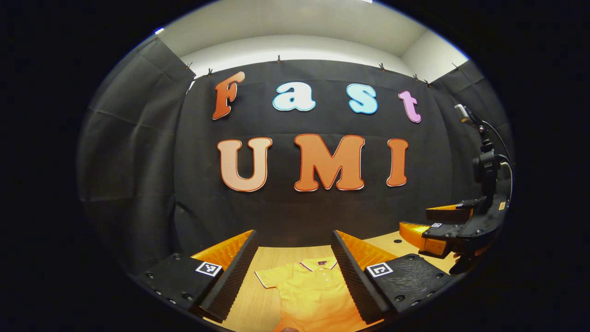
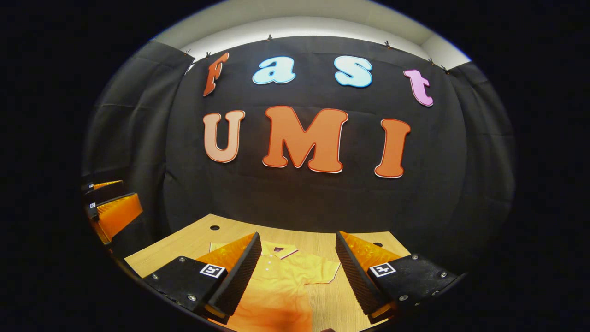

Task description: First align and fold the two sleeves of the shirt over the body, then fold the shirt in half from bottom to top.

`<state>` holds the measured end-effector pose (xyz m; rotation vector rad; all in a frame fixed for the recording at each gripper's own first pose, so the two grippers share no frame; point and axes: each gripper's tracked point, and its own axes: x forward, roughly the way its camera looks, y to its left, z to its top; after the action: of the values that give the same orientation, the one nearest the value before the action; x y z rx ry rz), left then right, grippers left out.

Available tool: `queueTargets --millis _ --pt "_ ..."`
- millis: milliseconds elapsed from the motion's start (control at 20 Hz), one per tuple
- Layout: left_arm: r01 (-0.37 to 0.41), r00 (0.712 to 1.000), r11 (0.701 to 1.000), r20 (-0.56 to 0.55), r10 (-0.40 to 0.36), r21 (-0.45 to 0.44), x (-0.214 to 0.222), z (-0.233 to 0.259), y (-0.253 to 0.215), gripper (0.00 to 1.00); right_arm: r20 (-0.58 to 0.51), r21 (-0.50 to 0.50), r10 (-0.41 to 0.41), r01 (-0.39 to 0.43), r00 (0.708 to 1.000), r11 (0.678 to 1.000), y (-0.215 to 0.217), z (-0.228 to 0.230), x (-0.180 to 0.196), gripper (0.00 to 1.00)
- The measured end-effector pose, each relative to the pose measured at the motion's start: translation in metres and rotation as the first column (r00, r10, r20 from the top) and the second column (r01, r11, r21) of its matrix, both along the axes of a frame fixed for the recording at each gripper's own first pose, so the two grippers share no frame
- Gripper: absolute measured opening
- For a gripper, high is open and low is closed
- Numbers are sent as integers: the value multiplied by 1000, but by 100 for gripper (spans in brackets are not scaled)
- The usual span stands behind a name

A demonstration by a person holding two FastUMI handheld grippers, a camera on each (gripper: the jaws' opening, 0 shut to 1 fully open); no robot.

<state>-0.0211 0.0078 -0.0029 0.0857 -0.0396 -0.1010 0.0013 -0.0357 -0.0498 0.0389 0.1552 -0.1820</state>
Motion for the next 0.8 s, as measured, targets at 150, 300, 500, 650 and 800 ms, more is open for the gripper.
queueTargets --millis 150,300,500,650,800 --pt "30 999 1000 -21 -30 -5 -8 -11 3 96 -48 2 -42 42 998 999 -9 -16 3 98" --pt "24 999 1000 -37 -24 -7 -7 -16 11 98 -93 16 -65 66 994 998 -19 -32 11 98" --pt "-36 999 999 -32 36 0 4 -15 21 98 -145 42 -66 72 987 996 -39 -59 32 98" --pt "-84 996 996 -14 85 13 17 -8 20 98 -192 57 -53 65 980 996 -56 -87 53 98" --pt "-111 993 994 -33 112 15 30 -17 10 98 -266 85 -35 60 963 995 -72 -120 74 98"
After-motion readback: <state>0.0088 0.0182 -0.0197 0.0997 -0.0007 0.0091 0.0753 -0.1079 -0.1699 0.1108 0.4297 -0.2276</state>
